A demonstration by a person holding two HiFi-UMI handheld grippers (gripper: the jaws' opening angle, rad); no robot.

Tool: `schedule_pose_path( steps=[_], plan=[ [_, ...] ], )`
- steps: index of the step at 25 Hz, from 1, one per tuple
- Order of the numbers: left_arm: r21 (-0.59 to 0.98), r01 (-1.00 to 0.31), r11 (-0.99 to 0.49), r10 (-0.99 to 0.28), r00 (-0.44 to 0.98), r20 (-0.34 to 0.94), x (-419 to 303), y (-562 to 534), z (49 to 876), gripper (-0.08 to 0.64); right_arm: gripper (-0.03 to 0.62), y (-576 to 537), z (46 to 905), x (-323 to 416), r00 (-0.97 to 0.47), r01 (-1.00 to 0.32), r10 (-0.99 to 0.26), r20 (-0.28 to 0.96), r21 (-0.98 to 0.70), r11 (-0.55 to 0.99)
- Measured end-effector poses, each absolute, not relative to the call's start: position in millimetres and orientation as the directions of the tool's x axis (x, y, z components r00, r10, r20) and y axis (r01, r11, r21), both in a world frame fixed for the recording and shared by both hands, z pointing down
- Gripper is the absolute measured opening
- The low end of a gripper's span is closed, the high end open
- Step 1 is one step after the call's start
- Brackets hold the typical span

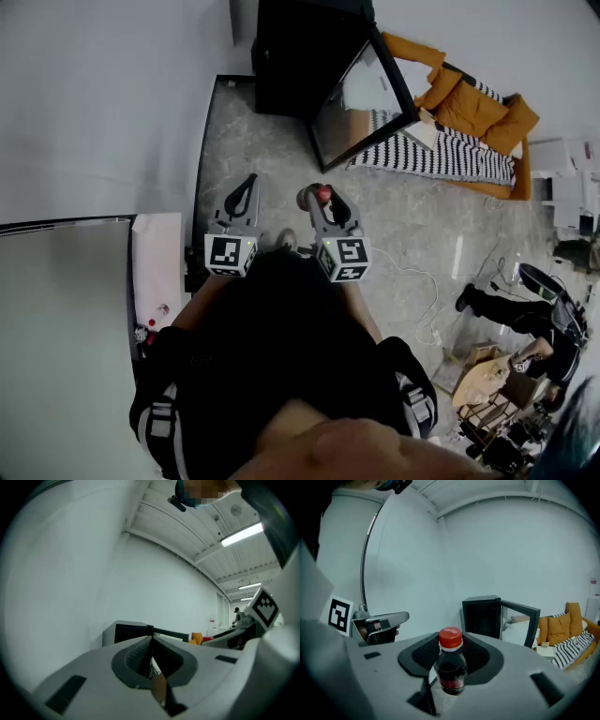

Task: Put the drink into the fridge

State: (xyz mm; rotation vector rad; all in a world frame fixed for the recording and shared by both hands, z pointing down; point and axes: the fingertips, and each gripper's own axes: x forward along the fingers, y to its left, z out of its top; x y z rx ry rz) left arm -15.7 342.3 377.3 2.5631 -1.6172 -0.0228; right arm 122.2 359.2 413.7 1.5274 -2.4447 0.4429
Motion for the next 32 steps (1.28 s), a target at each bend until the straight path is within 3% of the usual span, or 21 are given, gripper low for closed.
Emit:
schedule_pose_path(
  steps=[32],
  plan=[
    [0.131,-0.888,-0.441,-0.892,0.449,0.045,-71.2,351.3,383.2,0.005,0.141,366.3,413.0,73.1,-0.406,-0.914,-0.853,0.329,-0.146,0.379]
  ],
)
